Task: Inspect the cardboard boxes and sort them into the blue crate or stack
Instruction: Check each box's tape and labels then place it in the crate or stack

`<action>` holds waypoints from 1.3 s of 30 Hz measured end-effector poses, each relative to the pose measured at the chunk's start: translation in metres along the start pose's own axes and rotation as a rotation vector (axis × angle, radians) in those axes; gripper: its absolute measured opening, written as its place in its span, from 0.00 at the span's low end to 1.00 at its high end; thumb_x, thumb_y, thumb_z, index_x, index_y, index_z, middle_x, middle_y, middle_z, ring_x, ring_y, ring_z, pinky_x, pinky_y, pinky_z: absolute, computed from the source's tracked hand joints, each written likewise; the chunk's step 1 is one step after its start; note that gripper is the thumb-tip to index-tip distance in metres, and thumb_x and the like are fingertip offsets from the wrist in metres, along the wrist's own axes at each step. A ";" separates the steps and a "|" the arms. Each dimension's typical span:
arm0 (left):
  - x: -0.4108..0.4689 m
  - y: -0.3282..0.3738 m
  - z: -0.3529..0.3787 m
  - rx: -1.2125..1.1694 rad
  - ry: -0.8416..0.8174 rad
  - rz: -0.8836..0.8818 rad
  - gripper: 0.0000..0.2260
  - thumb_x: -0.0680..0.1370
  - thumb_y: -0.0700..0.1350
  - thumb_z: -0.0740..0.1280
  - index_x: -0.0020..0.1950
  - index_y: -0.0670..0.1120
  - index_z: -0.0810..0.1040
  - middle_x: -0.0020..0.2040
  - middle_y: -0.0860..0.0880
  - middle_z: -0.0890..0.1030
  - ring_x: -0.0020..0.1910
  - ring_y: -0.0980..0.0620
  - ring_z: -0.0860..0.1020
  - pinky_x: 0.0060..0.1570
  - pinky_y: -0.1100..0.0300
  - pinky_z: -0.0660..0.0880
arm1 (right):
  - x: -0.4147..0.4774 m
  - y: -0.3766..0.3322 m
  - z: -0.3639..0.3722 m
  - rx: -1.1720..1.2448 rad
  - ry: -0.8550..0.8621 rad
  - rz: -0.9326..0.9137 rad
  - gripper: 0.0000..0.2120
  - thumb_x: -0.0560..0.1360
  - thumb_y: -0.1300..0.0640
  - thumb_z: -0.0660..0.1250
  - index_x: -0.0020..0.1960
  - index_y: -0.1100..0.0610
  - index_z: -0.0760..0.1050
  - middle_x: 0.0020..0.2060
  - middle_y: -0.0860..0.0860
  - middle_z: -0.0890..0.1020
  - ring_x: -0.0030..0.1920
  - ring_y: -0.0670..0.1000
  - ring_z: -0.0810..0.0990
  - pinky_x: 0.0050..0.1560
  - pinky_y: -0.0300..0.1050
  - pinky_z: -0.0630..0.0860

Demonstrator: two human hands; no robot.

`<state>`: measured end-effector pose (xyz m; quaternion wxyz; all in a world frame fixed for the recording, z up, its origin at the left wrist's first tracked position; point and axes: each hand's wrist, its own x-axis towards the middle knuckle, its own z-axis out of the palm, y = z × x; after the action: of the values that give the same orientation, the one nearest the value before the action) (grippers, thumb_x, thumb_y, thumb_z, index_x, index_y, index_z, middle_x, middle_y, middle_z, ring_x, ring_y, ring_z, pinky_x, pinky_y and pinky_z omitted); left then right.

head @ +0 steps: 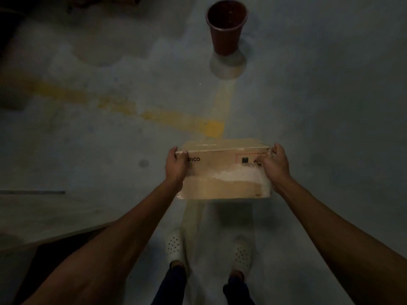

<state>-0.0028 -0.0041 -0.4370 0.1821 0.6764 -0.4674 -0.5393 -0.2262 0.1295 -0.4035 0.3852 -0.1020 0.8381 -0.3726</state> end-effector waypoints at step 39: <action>-0.650 -0.123 -0.527 -0.743 1.210 0.080 0.08 0.82 0.48 0.63 0.53 0.45 0.80 0.47 0.48 0.79 0.48 0.51 0.77 0.44 0.57 0.73 | -0.693 -0.085 0.144 0.005 -0.923 -0.665 0.25 0.69 0.48 0.67 0.67 0.41 0.76 0.65 0.48 0.77 0.62 0.51 0.78 0.61 0.58 0.79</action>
<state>0.5373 0.4596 0.0200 0.6480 0.7327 -0.0943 -0.1856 0.3407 0.3092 -0.0105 0.5737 -0.5115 0.5049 -0.3927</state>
